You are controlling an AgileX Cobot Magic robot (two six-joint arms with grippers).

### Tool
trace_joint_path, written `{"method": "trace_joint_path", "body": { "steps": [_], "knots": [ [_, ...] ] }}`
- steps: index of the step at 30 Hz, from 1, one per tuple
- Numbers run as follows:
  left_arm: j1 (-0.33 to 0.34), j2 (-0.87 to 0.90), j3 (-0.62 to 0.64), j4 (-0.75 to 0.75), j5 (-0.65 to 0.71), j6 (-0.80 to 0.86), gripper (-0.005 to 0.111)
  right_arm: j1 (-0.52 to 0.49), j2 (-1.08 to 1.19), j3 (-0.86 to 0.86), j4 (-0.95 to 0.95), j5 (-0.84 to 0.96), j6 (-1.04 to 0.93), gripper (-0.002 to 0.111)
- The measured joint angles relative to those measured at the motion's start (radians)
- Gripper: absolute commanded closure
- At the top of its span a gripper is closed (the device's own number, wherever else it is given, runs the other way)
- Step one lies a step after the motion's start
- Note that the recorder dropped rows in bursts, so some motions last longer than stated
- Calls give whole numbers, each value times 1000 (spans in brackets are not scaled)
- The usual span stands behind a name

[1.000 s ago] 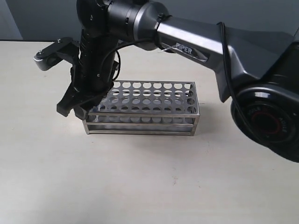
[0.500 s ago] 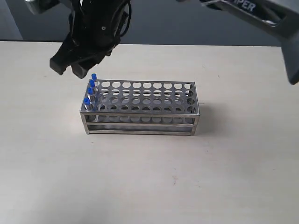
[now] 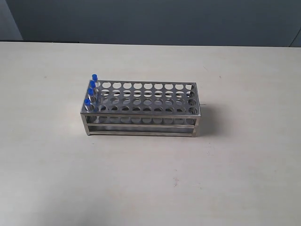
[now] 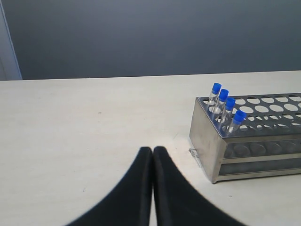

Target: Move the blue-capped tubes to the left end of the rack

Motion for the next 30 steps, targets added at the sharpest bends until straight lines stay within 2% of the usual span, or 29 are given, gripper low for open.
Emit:
{"method": "trace_joint_path", "body": {
  "steps": [5, 10, 15, 24, 30],
  "knots": [
    [0, 0, 0, 0, 0, 0, 106, 0, -171, 226, -65, 0, 81, 108],
    [0, 0, 0, 0, 0, 0, 106, 0, -315, 539, -121, 2, 189, 108],
    [0, 0, 0, 0, 0, 0, 106, 0, -378, 757, -86, 14, 402, 108],
    [0, 0, 0, 0, 0, 0, 106, 0, -378, 818, -141, -50, 533, 108],
    [0, 0, 0, 0, 0, 0, 106, 0, -409, 828, -309, -261, 543, 108]
  ]
}}
